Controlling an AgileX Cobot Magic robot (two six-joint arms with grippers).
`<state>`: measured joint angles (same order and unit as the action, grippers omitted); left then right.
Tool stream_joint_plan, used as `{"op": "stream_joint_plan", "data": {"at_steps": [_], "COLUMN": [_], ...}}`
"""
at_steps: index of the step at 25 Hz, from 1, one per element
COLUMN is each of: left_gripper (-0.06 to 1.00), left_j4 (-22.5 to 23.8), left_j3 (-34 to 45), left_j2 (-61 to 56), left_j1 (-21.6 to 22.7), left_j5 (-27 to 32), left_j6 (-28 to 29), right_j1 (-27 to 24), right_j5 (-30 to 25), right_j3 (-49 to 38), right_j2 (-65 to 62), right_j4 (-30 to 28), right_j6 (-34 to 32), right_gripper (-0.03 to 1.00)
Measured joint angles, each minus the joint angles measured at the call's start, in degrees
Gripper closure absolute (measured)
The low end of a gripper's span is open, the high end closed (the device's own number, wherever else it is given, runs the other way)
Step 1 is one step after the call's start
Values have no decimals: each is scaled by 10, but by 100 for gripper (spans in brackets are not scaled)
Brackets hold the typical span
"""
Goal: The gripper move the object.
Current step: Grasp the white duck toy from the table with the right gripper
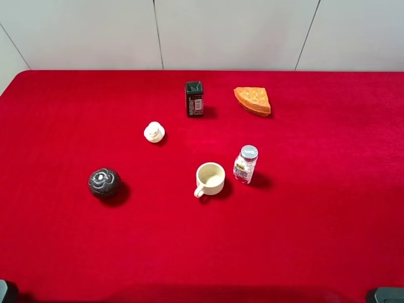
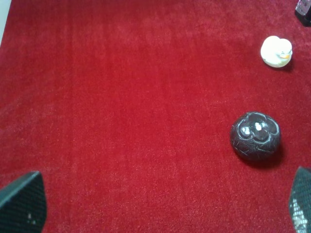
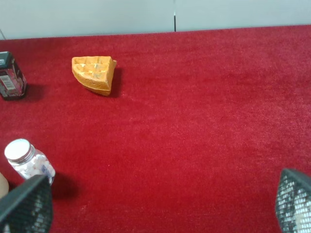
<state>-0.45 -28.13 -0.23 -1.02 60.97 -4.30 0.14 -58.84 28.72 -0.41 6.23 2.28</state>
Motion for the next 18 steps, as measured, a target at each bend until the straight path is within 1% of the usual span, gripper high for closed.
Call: {"op": "stream_joint_plan", "data": {"at_steps": [10,14,18], "left_gripper": [-5,-5,-5], "left_j4": [0,0,0], "left_j3": [0,0,0], "left_j2": [0,0,0], "left_j1": [0,0,0], "left_j5": [0,0,0], "left_j6": [0,0,0], "right_j1": [0,0,0], "right_j5": [0,6,8], "right_j3": [0,1,28], "right_j2": [0,6,68], "right_j4": [2,29,49], "right_j6": [0,-1,1], "right_gripper": [27,27,27]}}
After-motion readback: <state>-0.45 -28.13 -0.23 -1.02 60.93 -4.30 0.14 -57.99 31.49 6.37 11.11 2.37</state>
